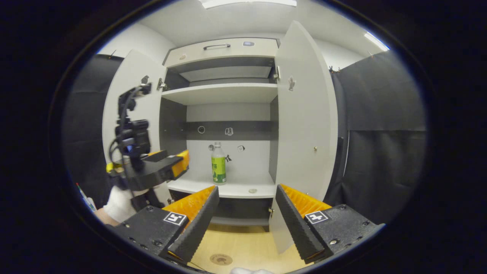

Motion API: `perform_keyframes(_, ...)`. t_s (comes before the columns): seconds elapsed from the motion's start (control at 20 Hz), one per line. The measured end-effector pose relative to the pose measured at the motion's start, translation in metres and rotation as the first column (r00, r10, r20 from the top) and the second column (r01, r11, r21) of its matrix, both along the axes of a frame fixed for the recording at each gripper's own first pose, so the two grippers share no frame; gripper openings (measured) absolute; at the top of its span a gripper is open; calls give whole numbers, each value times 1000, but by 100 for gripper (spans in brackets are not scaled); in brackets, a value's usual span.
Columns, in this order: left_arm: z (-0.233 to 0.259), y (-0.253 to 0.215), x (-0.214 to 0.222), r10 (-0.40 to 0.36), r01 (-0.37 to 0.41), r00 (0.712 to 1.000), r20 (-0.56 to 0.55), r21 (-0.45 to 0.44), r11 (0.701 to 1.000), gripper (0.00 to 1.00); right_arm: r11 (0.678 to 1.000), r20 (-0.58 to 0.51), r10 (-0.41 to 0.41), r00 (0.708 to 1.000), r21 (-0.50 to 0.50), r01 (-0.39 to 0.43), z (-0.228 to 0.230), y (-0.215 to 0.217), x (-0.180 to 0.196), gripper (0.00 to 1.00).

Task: Grasp the bottle in the cabinet with the left hand and place it on the coaster, then close the right door with the right hand and the left door with the left hand.

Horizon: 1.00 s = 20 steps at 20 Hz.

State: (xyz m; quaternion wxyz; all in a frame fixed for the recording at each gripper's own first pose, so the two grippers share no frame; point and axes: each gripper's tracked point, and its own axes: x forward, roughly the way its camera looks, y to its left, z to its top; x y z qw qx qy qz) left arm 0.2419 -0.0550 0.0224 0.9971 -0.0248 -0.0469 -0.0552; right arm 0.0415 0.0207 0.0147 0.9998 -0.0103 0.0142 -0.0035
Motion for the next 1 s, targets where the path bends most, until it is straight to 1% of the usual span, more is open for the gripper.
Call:
perform_keyframes(0.05, -2, -8, 20, -5, 5, 1000, 7, -1, 1000, 95, 1000, -5, 5, 1000, -8, -5, 0, 3, 0, 98)
perform_keyframes(0.1, -9, -18, 41, -8, 8, 1000, -1, -9, 1000, 95, 1000, -14, 3, 1000, -15, -3, 0, 3, 2, 95)
perform_keyframes(0.15, -16, -27, 60, -16, 16, 1000, -16, -17, 1000, 95, 1000, -19, 1, 1000, -17, -2, 1, 3, 2, 98)
perform_keyframes(0.2, -23, -35, 77, -24, 23, 999, -36, -22, 999, 95, 1000, -22, -2, 1000, -19, 2, 1, 4, 3, 95)
perform_keyframes(0.25, -28, -42, 93, -26, 26, 999, -39, -16, 1000, 95, 1000, -29, -8, 1000, -24, 8, 1, 3, 5, 95)
perform_keyframes(0.3, -34, -46, 106, -21, 21, 999, -50, -5, 1000, 95, 1000, -35, -15, 999, -28, 14, 1, 2, 7, 98)
perform_keyframes(0.5, -56, -57, 150, -10, 11, 995, -98, 9, 1000, 95, 999, -74, -33, 997, -25, 31, -9, 0, 12, 98)
perform_keyframes(0.55, -59, -59, 156, -7, 8, 995, -101, 6, 1000, 95, 999, -84, -40, 996, -27, 38, -13, -3, 12, 95)
perform_keyframes(0.6, -59, -61, 159, -11, 12, 996, -93, 8, 1000, 96, 999, -89, -48, 995, -30, 45, -15, -5, 11, 95)
perform_keyframes(0.65, -57, -58, 162, 1, 0, 997, -78, 14, 1000, 95, 998, -95, -55, 994, -30, 52, -18, -6, 10, 98)
perform_keyframes(0.7, -54, -61, 160, 4, -2, 998, -67, 25, 1000, 95, 998, -104, -58, 993, -27, 55, -21, -7, 9, 99)
perform_keyframes(0.75, -54, -63, 163, 3, -1, 998, -62, 41, 999, 95, 998, -111, -55, 992, -22, 53, -24, -7, 8, 95)
perform_keyframes(0.8, -55, -63, 167, 9, -6, 998, -62, 53, 999, 95, 998, -116, -55, 992, -22, 53, -25, -6, 6, 99)
perform_keyframes(0.85, -57, -62, 172, 7, -3, 998, -67, 61, 998, 95, 998, -119, -56, 991, -24, 53, -26, -7, 4, 98)
perform_keyframes(0.9, -58, -61, 174, 12, -6, 997, -79, 74, 997, 94, 998, -116, -54, 992, -24, 52, -25, -7, 2, 99)
perform_keyframes(0.95, -60, -55, 177, 38, -31, 996, -84, 83, 996, 89, 998, -114, -52, 992, -24, 50, -24, -8, 1, 99)
perform_keyframes(1.0, -58, -48, 166, 45, -37, 994, -96, 83, 996, 76, 999, -111, -51, 993, -23, 49, -23, -8, -2, 99)
